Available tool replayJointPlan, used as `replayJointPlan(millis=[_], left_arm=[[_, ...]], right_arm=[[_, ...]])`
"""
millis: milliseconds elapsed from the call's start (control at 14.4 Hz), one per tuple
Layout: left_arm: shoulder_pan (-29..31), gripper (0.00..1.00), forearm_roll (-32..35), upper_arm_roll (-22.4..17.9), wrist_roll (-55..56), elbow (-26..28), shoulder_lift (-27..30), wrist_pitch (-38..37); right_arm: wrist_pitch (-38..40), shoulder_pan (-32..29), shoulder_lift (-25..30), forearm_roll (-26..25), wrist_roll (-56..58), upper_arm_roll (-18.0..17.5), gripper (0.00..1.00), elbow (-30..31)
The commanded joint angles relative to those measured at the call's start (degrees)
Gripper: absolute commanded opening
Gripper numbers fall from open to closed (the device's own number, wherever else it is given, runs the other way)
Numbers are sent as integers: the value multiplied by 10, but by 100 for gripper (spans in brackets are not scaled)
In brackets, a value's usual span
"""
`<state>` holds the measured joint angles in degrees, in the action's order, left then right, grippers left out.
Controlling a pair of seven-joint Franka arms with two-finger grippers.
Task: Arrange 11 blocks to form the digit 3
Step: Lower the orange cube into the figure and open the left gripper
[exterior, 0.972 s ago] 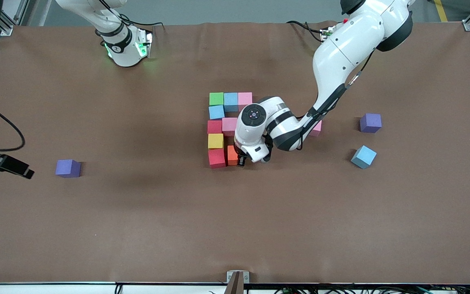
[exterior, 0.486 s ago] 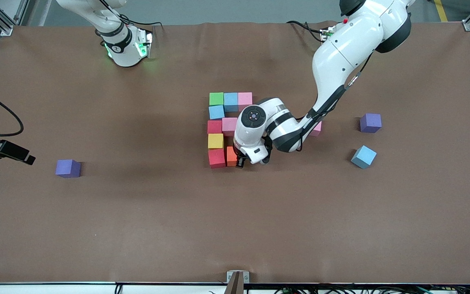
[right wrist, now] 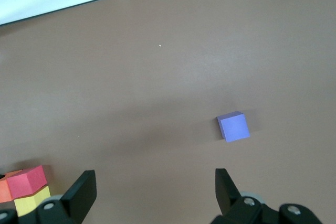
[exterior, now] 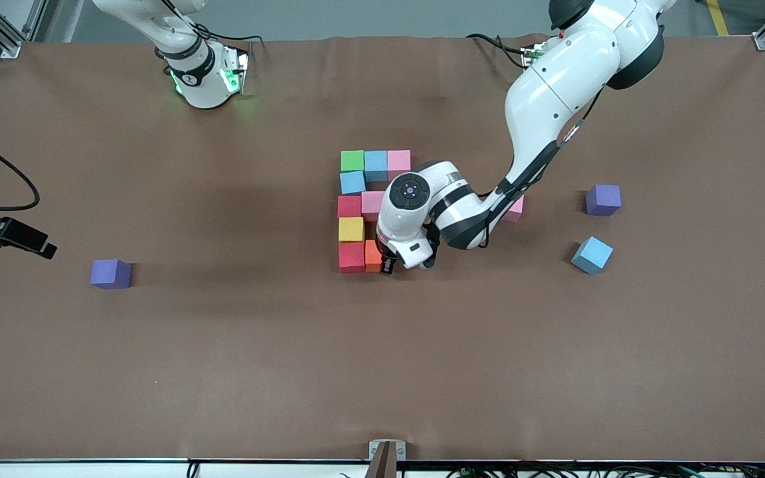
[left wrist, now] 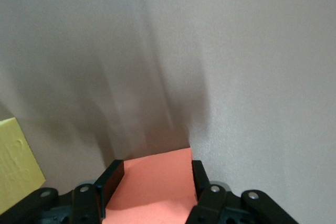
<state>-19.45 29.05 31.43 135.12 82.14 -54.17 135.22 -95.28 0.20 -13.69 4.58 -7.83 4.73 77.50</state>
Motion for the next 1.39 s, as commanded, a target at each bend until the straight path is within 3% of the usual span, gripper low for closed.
replayJointPlan(millis=[0,139,278,347,625,972,1111,1319], left_arm=[[-16,15,-4,-10,-8,-30,-24,-2],[-17,32,-2,-11,-8,-30,-23,-2],[-18,68,1,-11,-8,-29,-23,-2],[-23,100,8,-11,-11,-29,-18,-6],[-9,100,14,-7,-12,-23,17,-15],[4,100,6,0,-14,-22,99,-103],[47,100,6,32,-32,-7,126,-148],[135,100,6,78,-62,67,185,-159]], right_arm=[[-8,-15,22,-6,4,-16,100,27],[-7,-15,22,-6,4,-16,100,27],[-4,-13,22,-6,4,-16,100,27],[-3,-13,22,-5,4,-16,100,27],[-3,-9,29,-5,-1,-25,100,32],[-3,-22,44,-7,53,-21,100,55],[10,-24,46,-7,90,-9,100,60],[8,-20,51,-13,90,-9,100,65]])
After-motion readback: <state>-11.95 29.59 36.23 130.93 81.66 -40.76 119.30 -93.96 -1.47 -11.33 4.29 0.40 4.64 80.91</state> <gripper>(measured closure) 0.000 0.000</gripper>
